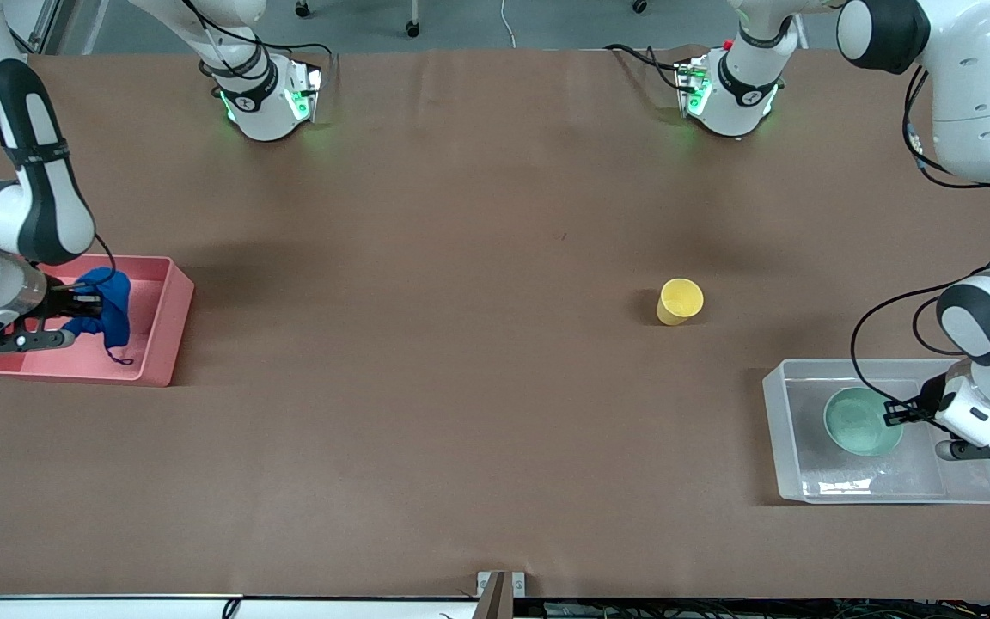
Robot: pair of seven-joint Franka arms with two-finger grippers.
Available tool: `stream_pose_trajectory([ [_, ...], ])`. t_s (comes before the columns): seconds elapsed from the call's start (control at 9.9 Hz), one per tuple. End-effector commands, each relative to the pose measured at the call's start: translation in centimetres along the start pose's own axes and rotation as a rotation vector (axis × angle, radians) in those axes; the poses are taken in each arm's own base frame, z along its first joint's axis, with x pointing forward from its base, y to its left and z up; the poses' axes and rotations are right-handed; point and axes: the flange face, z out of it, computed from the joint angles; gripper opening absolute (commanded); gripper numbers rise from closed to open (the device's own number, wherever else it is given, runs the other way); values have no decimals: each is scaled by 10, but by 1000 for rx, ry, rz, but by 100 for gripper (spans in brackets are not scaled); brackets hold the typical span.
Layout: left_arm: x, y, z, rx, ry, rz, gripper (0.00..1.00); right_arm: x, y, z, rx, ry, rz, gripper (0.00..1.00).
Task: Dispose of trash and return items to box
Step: 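Carry the cloth into the pink bin while the left gripper carries the bowl, then release the cloth and bowl into the bins and raise both grippers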
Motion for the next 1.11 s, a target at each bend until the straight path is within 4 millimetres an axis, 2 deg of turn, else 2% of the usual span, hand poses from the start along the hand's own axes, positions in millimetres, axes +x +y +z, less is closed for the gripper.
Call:
stream_pose_trajectory([
  [0.0,0,-4,0,-7,5,3,60,-14,2,23,-14,42,-4,48],
  [0.1,4,-2,-24,-8,34,16,92,-15,5,30,-18,57,4,99],
  [0.2,8,8,-56,-19,70,26,99,-14,6,28,-18,57,11,100],
  [0.3,2,28,-90,-52,65,48,100,-12,3,11,-17,54,15,100],
  [0.4,-9,57,-120,-61,28,110,100,-17,7,-39,-7,74,47,100],
  [0.51,-26,83,-138,-59,-7,157,100,-21,6,-95,35,110,125,100],
  [0.61,-53,112,-147,-67,-32,193,100,-19,-4,-144,85,99,217,100],
  [0.71,-84,146,-148,-89,-65,240,100,-18,-13,-187,100,68,301,100],
  [0.81,-114,179,-138,-106,-110,288,100,-17,-32,-228,107,47,360,100],
  [0.91,-143,209,-126,-113,-154,316,100,-16,-59,-262,108,42,397,100],
  [1.01,-163,233,-108,-119,-203,353,100,-14,-77,-292,108,43,424,100],
])
